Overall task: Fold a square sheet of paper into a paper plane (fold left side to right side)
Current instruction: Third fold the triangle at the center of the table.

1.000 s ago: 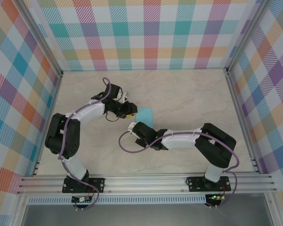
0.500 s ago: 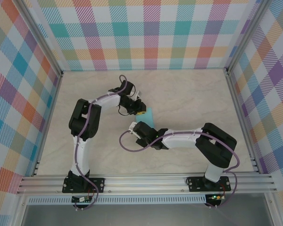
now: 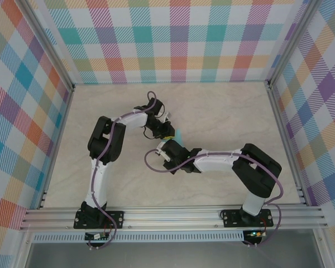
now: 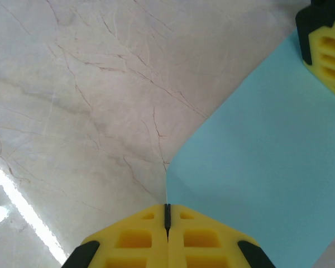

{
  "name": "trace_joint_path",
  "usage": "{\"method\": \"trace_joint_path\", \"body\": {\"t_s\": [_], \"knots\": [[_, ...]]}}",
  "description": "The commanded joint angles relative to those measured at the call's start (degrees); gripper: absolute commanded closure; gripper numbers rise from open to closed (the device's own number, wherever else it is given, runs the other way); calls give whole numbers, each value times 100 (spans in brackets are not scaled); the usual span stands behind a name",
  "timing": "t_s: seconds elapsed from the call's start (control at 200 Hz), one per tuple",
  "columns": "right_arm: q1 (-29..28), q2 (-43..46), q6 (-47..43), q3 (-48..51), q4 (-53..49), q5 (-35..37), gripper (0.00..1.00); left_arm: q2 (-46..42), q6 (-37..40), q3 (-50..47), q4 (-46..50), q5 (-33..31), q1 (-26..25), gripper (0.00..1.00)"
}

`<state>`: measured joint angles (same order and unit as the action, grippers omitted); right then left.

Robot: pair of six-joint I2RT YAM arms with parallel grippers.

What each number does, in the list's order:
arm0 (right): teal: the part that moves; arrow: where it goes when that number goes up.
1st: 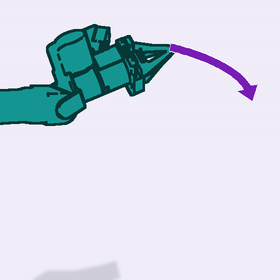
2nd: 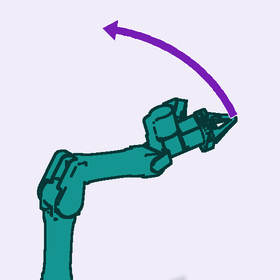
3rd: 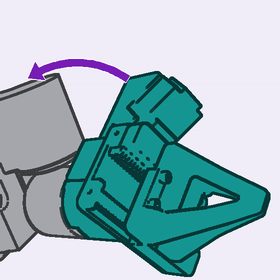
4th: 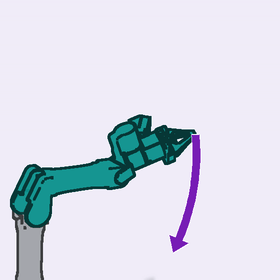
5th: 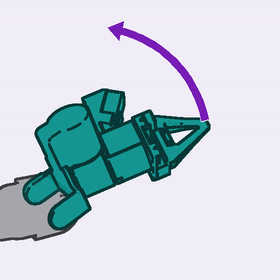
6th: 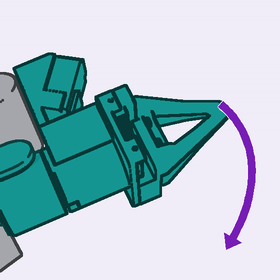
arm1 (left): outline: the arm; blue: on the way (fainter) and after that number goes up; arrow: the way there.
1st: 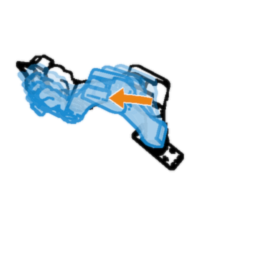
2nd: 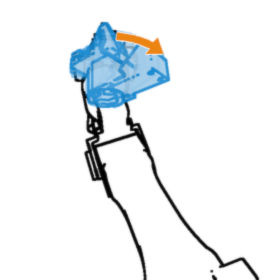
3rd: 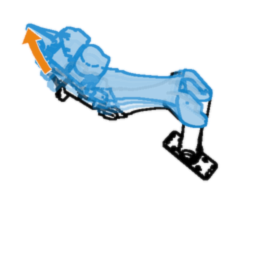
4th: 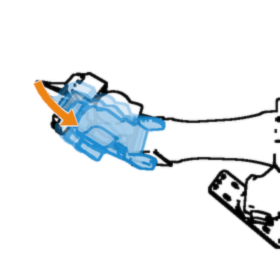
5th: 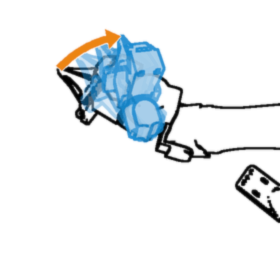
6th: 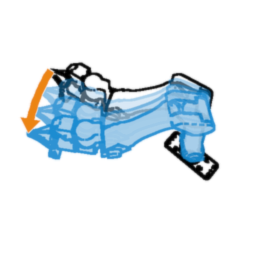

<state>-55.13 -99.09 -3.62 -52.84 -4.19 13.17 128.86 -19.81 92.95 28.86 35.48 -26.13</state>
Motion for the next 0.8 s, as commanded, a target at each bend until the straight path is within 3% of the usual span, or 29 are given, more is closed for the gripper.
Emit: {"method": "trace_joint_path", "body": {"t_s": [0.0,0.405,0.795], "knots": [[288,239,364,-113,-128,-690,100,235,211,65,365,-145,-68,84],[1373,131,1082,-189,-192,-2360,100,263,330,101,480,-209,-112,85],[1707,-478,1271,-726,-748,-2387,100,254,409,197,599,-178,-156,84]]}}
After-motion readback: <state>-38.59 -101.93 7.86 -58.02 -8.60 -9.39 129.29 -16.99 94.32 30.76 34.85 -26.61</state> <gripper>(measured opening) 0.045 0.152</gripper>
